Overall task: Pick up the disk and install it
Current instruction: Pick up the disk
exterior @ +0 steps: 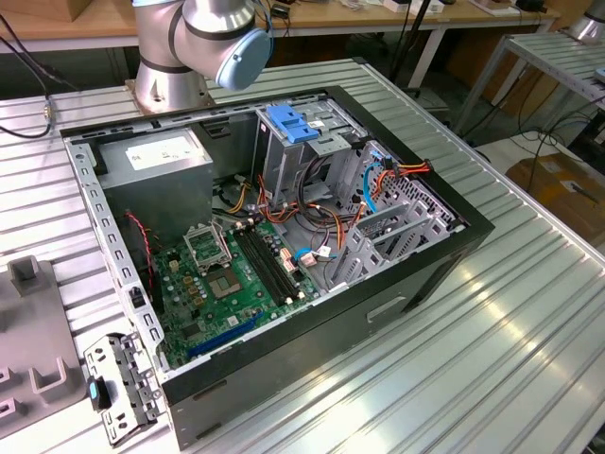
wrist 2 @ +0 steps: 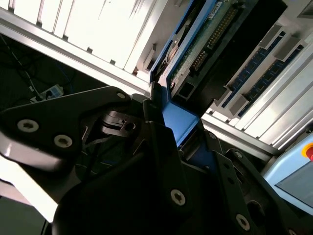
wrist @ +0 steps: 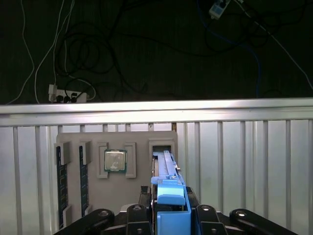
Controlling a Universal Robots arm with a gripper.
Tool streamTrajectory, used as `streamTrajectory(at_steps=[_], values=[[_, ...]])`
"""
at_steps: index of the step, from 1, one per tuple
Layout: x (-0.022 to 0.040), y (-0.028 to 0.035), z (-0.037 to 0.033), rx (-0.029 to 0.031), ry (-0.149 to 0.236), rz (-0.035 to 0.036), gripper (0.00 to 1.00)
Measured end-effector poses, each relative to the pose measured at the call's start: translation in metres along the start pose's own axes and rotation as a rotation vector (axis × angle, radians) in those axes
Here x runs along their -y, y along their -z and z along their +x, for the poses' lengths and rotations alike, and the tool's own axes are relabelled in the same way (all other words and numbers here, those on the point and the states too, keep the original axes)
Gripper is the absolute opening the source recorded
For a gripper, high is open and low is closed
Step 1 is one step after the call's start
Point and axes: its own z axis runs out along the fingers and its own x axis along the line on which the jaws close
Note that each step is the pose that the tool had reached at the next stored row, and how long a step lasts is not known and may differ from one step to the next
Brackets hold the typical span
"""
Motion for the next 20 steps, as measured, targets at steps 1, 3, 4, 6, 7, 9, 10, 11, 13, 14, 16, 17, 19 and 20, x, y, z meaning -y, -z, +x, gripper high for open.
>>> streamTrajectory(at_steps=[1,3,4,6,7,9,10,11,13,14,16,17,19,20], values=[[0.0,0.0006,0.0,0.0,0.0,-0.0001,0.37],[0.0,0.0018,0.0001,0.0,0.0,-0.0001,0.37],[0.0,0.0024,0.0001,0.0,0.0,-0.0002,0.37],[0.0001,0.004,0.0001,0.0001,0.0,-0.0001,0.37],[0.0001,0.0046,0.0001,0.0,0.0,-0.0003,0.37],[0.0001,0.0061,0.0002,0.0,0.0,-0.0003,0.37],[0.0002,0.0067,0.0002,0.0,0.0,-0.0004,0.37],[0.0002,0.0072,0.0002,0.0,0.0,-0.0003,0.37],[0.0002,0.0082,0.0002,0.0,0.0,-0.0005,0.37],[0.0002,0.0087,0.0002,0.0,0.0,-0.0005,0.37],[0.0002,0.0097,0.0003,-0.0001,0.0,-0.0005,0.37],[0.0002,0.0103,0.0003,0.0,0.0,-0.0005,0.37],[0.0002,0.0112,0.0003,0.0,0.0,-0.0005,0.37],[0.0002,0.0116,0.0003,0.0001,0.0,-0.0005,0.37]])
